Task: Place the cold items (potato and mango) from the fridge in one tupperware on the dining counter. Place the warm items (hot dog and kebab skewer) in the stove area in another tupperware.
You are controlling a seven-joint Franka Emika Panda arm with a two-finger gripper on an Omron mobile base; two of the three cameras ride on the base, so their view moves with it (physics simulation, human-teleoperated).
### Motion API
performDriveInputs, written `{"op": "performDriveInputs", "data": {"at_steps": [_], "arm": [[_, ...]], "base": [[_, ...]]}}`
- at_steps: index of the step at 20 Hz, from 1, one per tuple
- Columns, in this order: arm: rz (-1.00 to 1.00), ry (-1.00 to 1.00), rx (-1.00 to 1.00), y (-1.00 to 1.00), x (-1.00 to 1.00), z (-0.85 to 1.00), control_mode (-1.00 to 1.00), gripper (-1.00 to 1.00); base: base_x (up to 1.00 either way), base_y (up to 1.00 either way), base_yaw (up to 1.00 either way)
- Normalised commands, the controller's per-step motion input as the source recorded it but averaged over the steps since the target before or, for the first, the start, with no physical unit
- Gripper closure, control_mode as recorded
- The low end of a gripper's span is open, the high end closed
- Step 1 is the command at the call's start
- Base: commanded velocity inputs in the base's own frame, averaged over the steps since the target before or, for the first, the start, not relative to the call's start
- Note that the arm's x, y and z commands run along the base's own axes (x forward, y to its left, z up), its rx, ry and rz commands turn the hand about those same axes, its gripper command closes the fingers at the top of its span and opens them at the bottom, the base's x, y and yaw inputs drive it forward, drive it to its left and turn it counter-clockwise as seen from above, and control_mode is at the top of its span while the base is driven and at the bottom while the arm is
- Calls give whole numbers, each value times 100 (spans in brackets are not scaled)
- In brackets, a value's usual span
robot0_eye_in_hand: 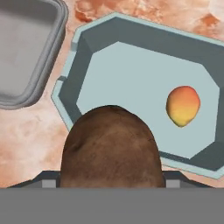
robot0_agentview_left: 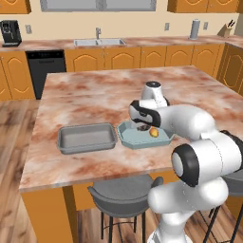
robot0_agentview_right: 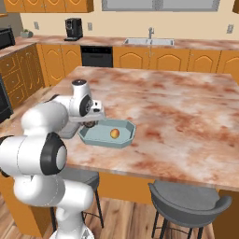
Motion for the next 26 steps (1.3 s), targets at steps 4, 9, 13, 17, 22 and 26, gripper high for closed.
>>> {"op": "performDriveInputs", "data": {"at_steps": [4, 9, 13, 17, 22, 26], "arm": [[8, 1, 0, -3, 33, -52, -100, 100], [7, 0, 1, -4, 18, -50, -100, 100], [3, 0, 0, -1, 6, -39, -100, 100], [0, 0, 0, 0, 14, -35, -100, 100], [0, 0, 0, 0, 24, -28, -100, 100], [0, -1, 0, 0, 21, -31, -100, -100]], "base": [[0, 0, 0], [0, 0, 0], [0, 0, 0], [0, 0, 0], [0, 0, 0], [0, 0, 0]]}}
